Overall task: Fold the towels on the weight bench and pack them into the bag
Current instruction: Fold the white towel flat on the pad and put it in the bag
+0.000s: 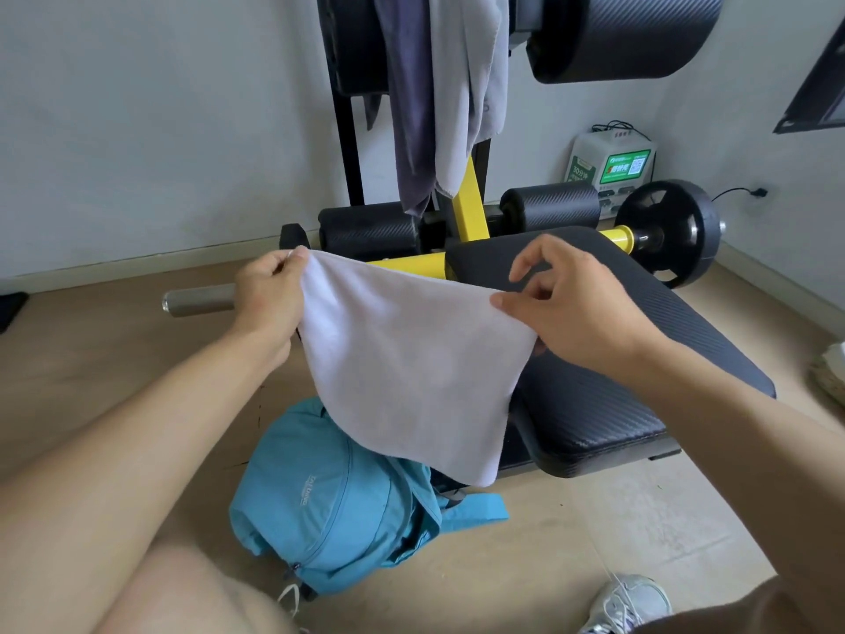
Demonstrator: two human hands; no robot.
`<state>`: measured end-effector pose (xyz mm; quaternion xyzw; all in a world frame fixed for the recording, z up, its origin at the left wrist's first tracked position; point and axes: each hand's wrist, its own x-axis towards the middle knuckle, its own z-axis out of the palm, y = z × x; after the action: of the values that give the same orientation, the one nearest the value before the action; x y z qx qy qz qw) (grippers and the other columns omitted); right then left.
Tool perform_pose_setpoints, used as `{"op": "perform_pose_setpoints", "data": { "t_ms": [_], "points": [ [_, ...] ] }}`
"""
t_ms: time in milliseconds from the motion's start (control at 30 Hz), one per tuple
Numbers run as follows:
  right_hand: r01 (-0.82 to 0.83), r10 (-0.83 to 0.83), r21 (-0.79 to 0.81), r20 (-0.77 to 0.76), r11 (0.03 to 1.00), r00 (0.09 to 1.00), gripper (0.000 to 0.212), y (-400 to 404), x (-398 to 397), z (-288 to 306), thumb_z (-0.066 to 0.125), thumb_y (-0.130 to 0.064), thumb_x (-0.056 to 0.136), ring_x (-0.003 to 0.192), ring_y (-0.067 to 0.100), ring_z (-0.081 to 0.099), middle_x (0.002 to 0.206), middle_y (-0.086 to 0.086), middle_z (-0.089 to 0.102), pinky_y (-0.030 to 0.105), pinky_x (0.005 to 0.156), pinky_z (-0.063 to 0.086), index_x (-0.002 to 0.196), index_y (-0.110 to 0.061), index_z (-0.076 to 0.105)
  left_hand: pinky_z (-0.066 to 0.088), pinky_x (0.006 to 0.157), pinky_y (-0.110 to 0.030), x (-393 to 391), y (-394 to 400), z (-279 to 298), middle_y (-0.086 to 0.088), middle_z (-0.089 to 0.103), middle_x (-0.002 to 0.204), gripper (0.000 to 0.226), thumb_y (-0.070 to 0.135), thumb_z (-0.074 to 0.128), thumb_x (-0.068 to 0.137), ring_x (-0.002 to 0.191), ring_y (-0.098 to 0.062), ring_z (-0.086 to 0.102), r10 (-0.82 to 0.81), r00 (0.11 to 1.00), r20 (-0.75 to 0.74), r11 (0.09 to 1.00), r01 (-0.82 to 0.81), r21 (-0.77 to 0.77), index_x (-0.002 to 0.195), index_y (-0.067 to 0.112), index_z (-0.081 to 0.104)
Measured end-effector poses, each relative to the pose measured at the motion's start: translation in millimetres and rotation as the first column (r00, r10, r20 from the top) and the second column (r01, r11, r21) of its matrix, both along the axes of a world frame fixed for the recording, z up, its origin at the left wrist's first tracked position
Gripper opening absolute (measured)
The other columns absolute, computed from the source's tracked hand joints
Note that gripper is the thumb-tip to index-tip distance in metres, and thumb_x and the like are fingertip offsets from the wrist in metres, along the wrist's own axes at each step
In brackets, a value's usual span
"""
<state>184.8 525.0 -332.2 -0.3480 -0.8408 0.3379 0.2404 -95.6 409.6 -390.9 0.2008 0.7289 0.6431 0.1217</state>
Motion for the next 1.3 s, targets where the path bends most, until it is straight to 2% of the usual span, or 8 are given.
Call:
{"op": "perform_pose_setpoints", "data": {
  "t_ms": [200, 333, 467, 600, 800, 967, 1167, 1300],
  "points": [
    [-0.234, 0.205, -0.268, -0.13, 0.935, 0.97, 0.006, -15.2, -6.6, -1.6, 0.074, -0.02, 0.091, 0.073, 0.034, 0.073, 0.081, 0.013, 0.075, 0.037, 0.066, 0.064, 0.093, -0.016, 0.078, 0.048, 0.073, -0.02, 34.5, 6.8, 8.6, 0.009, 0.071, 0.091, 0.018, 0.029, 0.062, 0.1, 0.083, -0.007, 0.059, -0.154, 0.976, -0.154, 0.988, 0.147, -0.056, 0.085, 0.029, 0.071],
    [-0.401, 0.416, -0.264, 0.001, 0.877, 0.909, 0.031, -25.2, -9.0, 1.7, 0.082, -0.019, 0.083, 0.091, 0.01, 0.075, 0.094, -0.004, 0.079, 0.03, 0.086, 0.06, 0.112, -0.025, 0.075, 0.05, 0.078, -0.014, 66.1, 8.8, 21.2, 0.018, 0.077, 0.089, 0.011, 0.027, 0.069, 0.096, 0.084, 0.007, 0.067, -0.334, 0.909, -0.252, 0.943, 0.321, -0.089, 0.089, 0.03, 0.077],
    [-0.25, 0.249, 0.14, 0.028, 0.958, 0.968, 0.017, -30.7, -11.7, -1.4, 0.074, -0.018, 0.087, 0.077, -0.002, 0.067, 0.078, -0.015, 0.075, 0.018, 0.071, 0.052, 0.097, -0.031, 0.078, 0.053, 0.074, -0.021, 90.2, 3.9, 28.1, 0.01, 0.079, 0.083, 0.007, 0.029, 0.073, 0.093, 0.077, -0.001, 0.071, -0.51, 0.835, -0.206, 0.86, 0.5, -0.1, 0.088, 0.03, 0.078],
    [-0.148, 0.155, 0.234, -0.013, 0.961, 0.988, 0.007, -23.2, -11.7, -2.9, 0.076, -0.041, 0.086, 0.075, 0.005, 0.06, 0.078, -0.013, 0.065, 0.014, 0.063, 0.043, 0.086, -0.035, 0.077, 0.055, 0.072, -0.023, 103.8, 1.7, 33.2, 0.007, 0.079, 0.083, 0.007, 0.027, 0.072, 0.093, 0.078, -0.007, 0.075, -0.55, 0.822, -0.149, 0.835, 0.544, -0.081, 0.089, 0.027, 0.078],
    [-0.153, 0.158, 0.172, -0.017, 0.973, 0.987, 0.014, -16.5, -11.5, -7.2, 0.074, -0.043, 0.088, 0.081, 0.0, 0.061, 0.081, -0.016, 0.068, 0.013, 0.069, 0.046, 0.087, -0.029, 0.074, 0.058, 0.076, -0.033, 105.7, 1.4, 32.0, 0.0, 0.08, 0.086, 0.008, 0.026, 0.071, 0.094, 0.079, -0.012, 0.075, -0.559, 0.828, -0.054, 0.829, 0.557, -0.041, 0.091, 0.023, 0.079],
    [-0.146, 0.153, 0.154, -0.029, 0.977, 0.988, 0.015, -14.8, -11.5, -8.9, 0.073, -0.044, 0.088, 0.078, 0.009, 0.064, 0.079, -0.009, 0.07, 0.032, 0.073, 0.053, 0.086, -0.03, 0.071, 0.059, 0.081, -0.036, 105.5, 1.4, 32.4, -0.002, 0.08, 0.09, 0.013, 0.027, 0.067, 0.096, 0.084, -0.017, 0.076, -0.586, 0.809, -0.051, 0.81, 0.585, -0.043, 0.096, 0.021, 0.079],
    [-0.106, 0.113, 0.166, -0.031, 0.98, 0.993, 0.016, -13.9, -10.2, -7.2, 0.074, -0.044, 0.088, 0.07, 0.008, 0.059, 0.074, -0.009, 0.066, 0.027, 0.064, 0.049, 0.084, -0.03, 0.069, 0.057, 0.082, -0.042, 104.8, 0.3, 34.2, -0.015, 0.078, 0.096, 0.033, 0.04, 0.067, 0.091, 0.086, -0.029, 0.074, -0.647, 0.762, -0.008, 0.762, 0.647, -0.003, 0.099, 0.011, 0.079],
    [-0.098, 0.106, 0.155, -0.043, 0.983, 0.993, 0.021, -14.8, -10.3, -6.6, 0.072, -0.05, 0.087, 0.07, 0.009, 0.06, 0.074, -0.007, 0.067, 0.027, 0.061, 0.049, 0.083, -0.03, 0.068, 0.059, 0.091, -0.037, 104.6, -1.0, 35.2, -0.004, 0.08, 0.095, 0.032, 0.036, 0.075, 0.081, 0.094, -0.021, 0.077, -0.658, 0.75, -0.076, 0.753, 0.655, -0.062, 0.105, 0.014, 0.077]
  ]
}}
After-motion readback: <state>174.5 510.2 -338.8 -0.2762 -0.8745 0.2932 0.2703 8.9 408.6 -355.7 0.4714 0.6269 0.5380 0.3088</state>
